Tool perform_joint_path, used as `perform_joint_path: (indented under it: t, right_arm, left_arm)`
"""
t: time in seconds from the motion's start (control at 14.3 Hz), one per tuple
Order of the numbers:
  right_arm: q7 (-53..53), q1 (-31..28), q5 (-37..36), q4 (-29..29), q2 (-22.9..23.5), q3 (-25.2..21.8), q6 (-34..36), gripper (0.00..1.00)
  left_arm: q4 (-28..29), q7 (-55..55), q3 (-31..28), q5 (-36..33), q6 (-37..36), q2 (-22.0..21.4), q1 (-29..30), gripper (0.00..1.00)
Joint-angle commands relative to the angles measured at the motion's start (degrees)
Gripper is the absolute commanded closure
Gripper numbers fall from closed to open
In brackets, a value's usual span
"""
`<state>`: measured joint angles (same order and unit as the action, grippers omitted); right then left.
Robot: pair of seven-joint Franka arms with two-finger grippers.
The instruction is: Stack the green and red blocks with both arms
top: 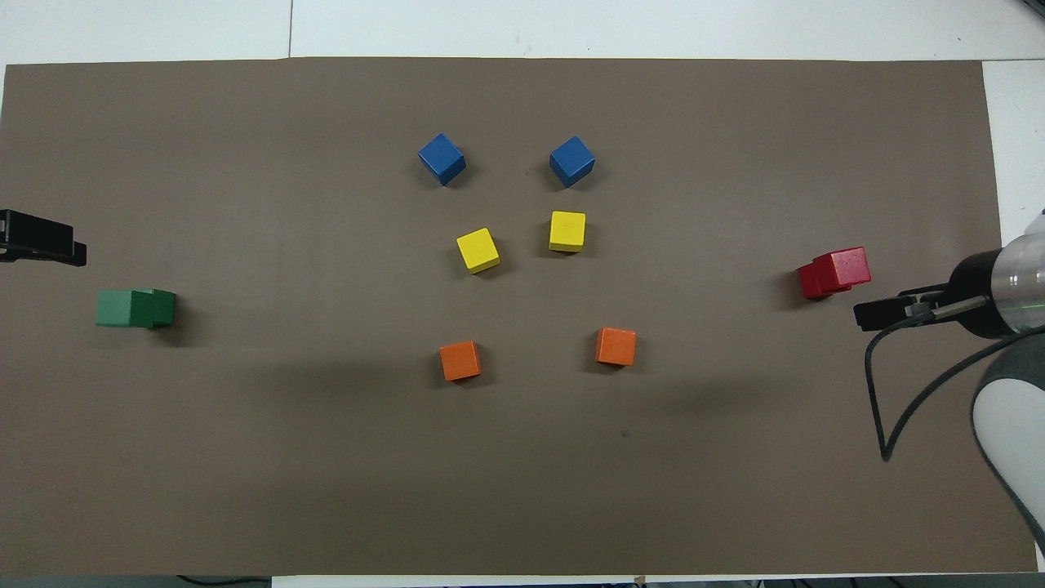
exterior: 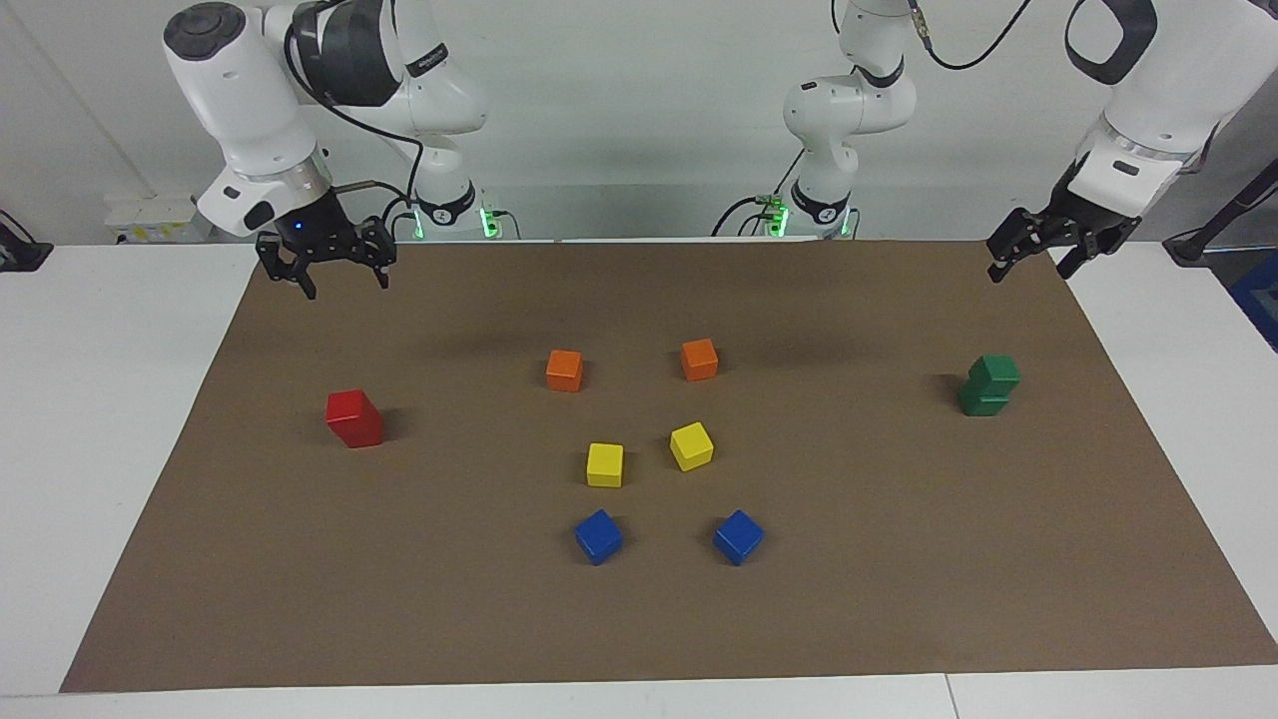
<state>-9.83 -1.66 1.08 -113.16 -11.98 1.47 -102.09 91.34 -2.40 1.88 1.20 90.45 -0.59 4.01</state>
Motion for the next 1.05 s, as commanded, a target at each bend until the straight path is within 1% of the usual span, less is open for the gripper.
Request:
perform_joint_path:
  t: [0.0,0.21,0.42,0.98]
  right_arm:
    - [1.8,0.7,0.0,7.1,4.5,0.3,4.0,0.00]
    - [2.2,0.7,-0.2,10.8,7.1,0.3,5.5,0.01]
    - [2.4,0.7,-0.2,12.1,7.9,0.3,5.6,0.01]
    - [3.3,0.7,-0.2,12.7,8.1,0.3,5.9,0.01]
  left_arm:
    - [-1.3,0.7,-0.4,-0.8,0.2,0.7,-0.1,0.00]
    - [-1.3,0.7,-0.2,-0.7,0.1,0.7,-0.1,0.00]
    - [-1.3,0.7,-0.2,-0.6,0.1,0.7,0.0,0.00]
    - [-1.3,0.7,-0.2,-0.5,0.1,0.7,0.0,0.00]
